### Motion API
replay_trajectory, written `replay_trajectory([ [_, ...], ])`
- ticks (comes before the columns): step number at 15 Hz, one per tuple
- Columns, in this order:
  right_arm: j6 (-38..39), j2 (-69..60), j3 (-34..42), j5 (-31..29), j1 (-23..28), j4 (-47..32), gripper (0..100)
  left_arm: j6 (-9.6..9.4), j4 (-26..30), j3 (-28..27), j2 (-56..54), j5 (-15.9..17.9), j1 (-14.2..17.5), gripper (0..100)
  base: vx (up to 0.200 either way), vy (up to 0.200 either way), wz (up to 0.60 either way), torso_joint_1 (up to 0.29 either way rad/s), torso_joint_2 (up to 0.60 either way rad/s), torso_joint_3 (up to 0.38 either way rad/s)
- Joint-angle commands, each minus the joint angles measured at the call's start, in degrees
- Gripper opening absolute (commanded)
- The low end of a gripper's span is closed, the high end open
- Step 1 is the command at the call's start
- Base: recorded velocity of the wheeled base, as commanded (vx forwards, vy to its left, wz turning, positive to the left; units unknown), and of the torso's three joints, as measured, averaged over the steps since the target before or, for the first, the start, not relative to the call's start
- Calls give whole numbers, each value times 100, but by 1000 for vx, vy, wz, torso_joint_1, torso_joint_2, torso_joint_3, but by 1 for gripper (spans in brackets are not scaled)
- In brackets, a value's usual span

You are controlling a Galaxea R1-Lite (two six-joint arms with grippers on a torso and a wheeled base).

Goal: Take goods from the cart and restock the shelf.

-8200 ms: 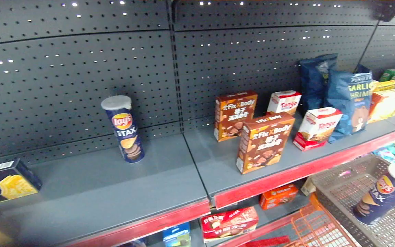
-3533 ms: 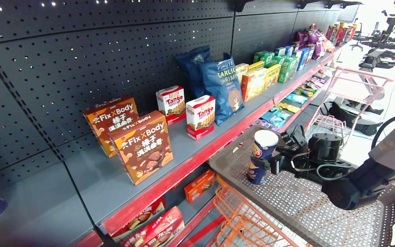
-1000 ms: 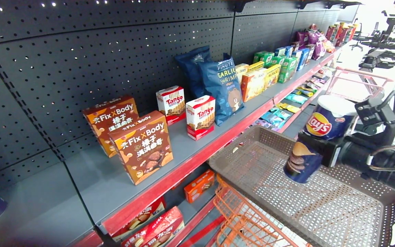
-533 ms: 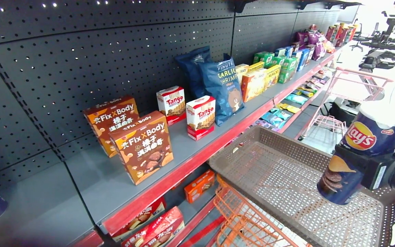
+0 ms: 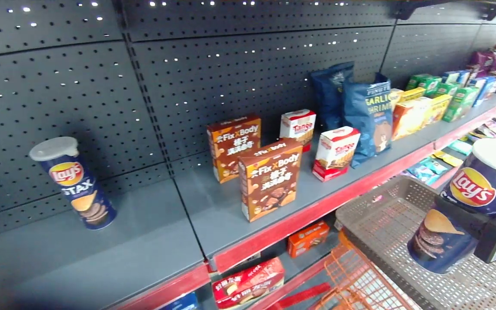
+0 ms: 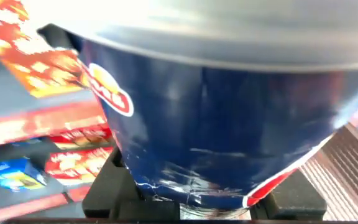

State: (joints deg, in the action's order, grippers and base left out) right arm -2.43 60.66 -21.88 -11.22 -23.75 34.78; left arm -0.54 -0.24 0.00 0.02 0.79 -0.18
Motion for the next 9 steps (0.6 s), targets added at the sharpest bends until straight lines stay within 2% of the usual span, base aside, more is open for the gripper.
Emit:
replay_trajectory([
  [1, -21, -239, 79, 23, 142, 2, 0, 1, -2, 0, -2, 0, 1, 100, 0, 0, 600, 2, -2, 2],
  [4, -241, -775, 430, 120, 283, 2, 0, 1, -2, 0, -2, 0, 1, 100, 0, 0, 600, 5, -1, 9],
  [7, -540, -1127, 808, 128, 344, -6, 0, 1, -2, 0, -2, 0, 1, 100, 0, 0, 0, 0, 0, 0],
  [9, -698, -1214, 940, 199, 204, -6, 0, 1, -2, 0, -2, 0, 1, 100, 0, 0, 0, 0, 0, 0],
])
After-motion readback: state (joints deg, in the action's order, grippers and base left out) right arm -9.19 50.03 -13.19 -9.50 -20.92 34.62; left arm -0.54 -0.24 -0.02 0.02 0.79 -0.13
